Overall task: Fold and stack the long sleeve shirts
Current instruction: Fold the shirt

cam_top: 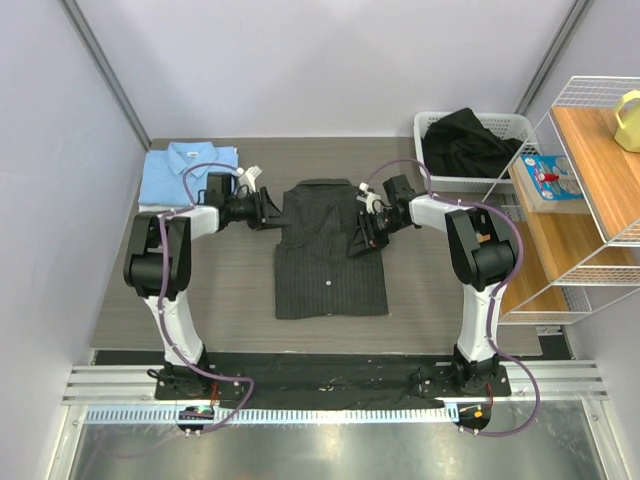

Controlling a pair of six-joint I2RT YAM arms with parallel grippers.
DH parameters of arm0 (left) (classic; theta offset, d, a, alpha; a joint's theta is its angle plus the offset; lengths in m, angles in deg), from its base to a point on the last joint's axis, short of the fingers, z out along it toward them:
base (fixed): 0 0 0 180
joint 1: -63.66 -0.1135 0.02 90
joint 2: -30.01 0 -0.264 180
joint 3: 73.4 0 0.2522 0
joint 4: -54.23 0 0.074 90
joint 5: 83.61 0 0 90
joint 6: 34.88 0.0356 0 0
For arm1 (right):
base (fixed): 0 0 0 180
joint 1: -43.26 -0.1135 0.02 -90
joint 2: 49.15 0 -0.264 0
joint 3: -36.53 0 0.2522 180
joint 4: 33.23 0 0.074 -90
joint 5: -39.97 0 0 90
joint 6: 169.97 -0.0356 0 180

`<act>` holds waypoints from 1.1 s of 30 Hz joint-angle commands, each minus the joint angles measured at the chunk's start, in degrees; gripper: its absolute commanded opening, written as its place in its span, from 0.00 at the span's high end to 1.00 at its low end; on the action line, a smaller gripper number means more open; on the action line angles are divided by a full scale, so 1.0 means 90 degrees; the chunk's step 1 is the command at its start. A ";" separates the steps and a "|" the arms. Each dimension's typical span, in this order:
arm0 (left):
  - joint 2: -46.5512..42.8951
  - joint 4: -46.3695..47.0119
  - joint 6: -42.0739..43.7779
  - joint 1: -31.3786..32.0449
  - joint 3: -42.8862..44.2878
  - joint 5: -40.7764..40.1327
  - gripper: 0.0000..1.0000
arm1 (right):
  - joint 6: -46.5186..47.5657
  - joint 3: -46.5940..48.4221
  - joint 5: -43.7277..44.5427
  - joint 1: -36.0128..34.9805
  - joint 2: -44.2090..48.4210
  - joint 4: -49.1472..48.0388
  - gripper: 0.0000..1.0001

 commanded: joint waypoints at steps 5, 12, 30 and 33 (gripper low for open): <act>-0.1646 0.0003 -0.0222 0.0444 -0.1575 0.0303 0.60 | 0.0164 0.0157 0.0242 0.0025 0.0172 0.0004 0.67; -0.1032 -0.0094 -0.0203 0.0610 -0.1421 -0.0039 0.59 | 0.0243 0.0244 0.0292 0.0015 -0.0150 0.0062 0.67; -0.1245 0.0581 -0.0486 0.0335 -0.1088 0.1035 0.56 | -0.0702 0.0225 -0.0371 -0.0140 0.0854 -0.0229 0.65; -0.1626 0.0745 -0.0758 0.0803 -0.1381 0.0968 0.55 | -0.1357 0.0040 -0.0440 -0.0443 0.1069 -0.0796 0.63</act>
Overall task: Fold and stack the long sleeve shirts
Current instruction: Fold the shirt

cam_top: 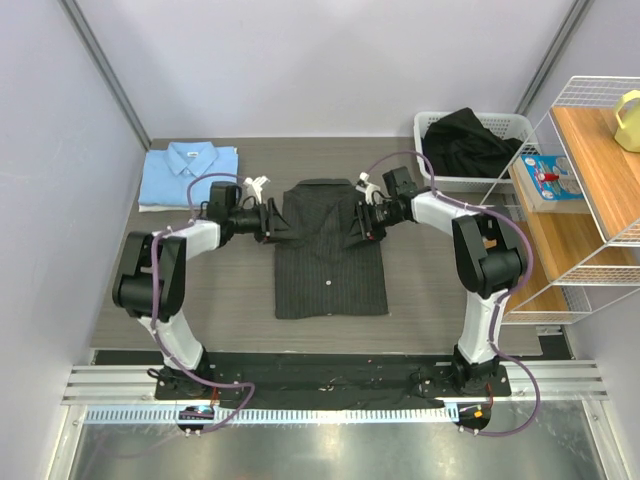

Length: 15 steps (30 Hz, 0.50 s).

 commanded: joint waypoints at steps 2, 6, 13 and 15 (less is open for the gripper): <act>-0.0690 0.0793 -0.0657 0.0769 -0.0488 0.0148 0.56 | -0.1285 -0.0201 -0.0363 -0.0546 0.0806 -0.1126 0.63; -0.0271 0.1606 -0.1557 0.0966 -0.0850 -0.0233 0.60 | -0.1659 -0.0339 -0.0334 -0.0995 0.0680 -0.1684 0.63; 0.0813 0.0747 -0.0718 0.0576 -0.0460 -0.0331 0.62 | -0.1005 -0.0319 0.0135 -0.0772 -0.0570 -0.1674 0.63; 0.0989 0.0368 -0.0338 0.0381 -0.0256 -0.0399 0.62 | -0.0897 -0.0329 0.0203 -0.0713 -0.0931 -0.1655 0.63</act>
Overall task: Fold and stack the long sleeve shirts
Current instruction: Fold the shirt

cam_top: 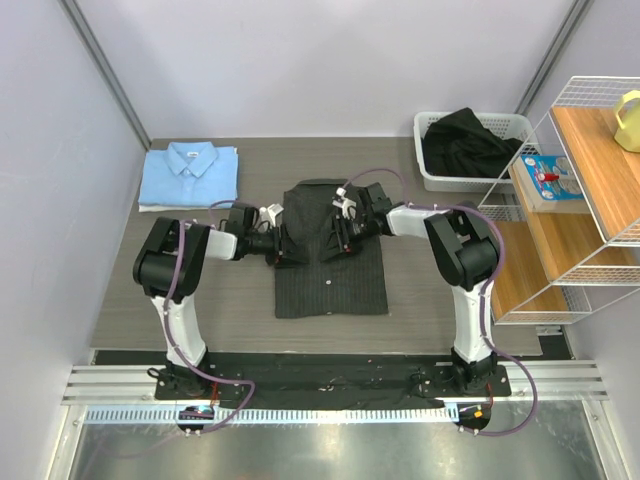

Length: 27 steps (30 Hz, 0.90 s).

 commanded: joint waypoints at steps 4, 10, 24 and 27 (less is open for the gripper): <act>-0.0262 -0.0772 0.0901 -0.0408 0.0319 0.0355 0.58 | 0.0391 0.0056 0.0014 0.0291 -0.0367 0.0306 0.60; -0.2119 -0.1991 0.1223 0.0060 -0.0364 0.0893 0.54 | -0.0496 -0.0704 -0.0553 0.0233 0.1897 0.0152 0.49; -0.0367 -0.3210 0.1621 0.0599 -0.0202 -0.0014 0.56 | 0.0633 -0.2464 -0.0935 -0.0325 0.0856 0.0648 0.64; -0.0334 -0.3594 0.1985 0.0180 -0.0053 -0.0055 0.56 | 0.0790 -0.2522 -0.0973 -0.0051 0.0835 0.0940 0.64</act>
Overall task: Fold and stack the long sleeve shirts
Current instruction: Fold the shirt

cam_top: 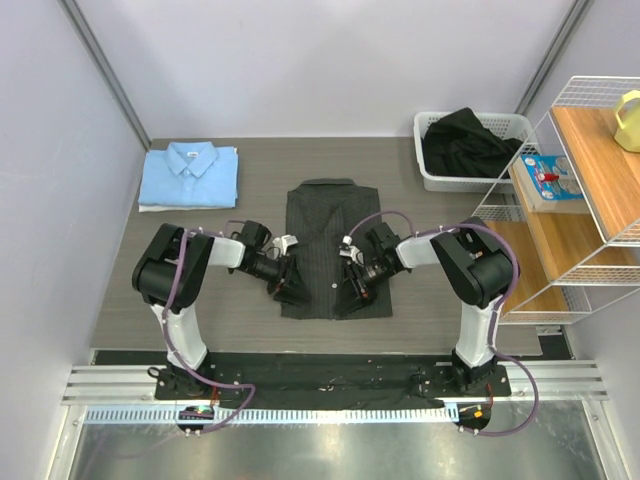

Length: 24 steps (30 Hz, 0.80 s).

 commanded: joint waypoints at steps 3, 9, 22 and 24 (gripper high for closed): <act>-0.0732 -0.0918 0.0980 -0.0636 0.0363 -0.0244 0.52 | 0.0911 0.0269 0.0503 0.0284 0.0815 0.0931 0.63; -0.2814 -0.1928 0.2671 -0.0413 0.0713 -0.1097 0.41 | 0.0714 0.1059 0.0843 0.0304 0.1941 0.0726 0.62; -0.4898 -0.0686 0.6234 0.5190 -0.0887 -0.8326 0.38 | 0.1770 0.3129 0.1655 0.0284 -0.0518 0.0775 0.63; -0.4459 -0.0197 0.6380 0.5640 -0.1033 -0.8795 0.40 | 0.1886 0.3228 0.1714 0.0294 -0.0666 0.0775 0.64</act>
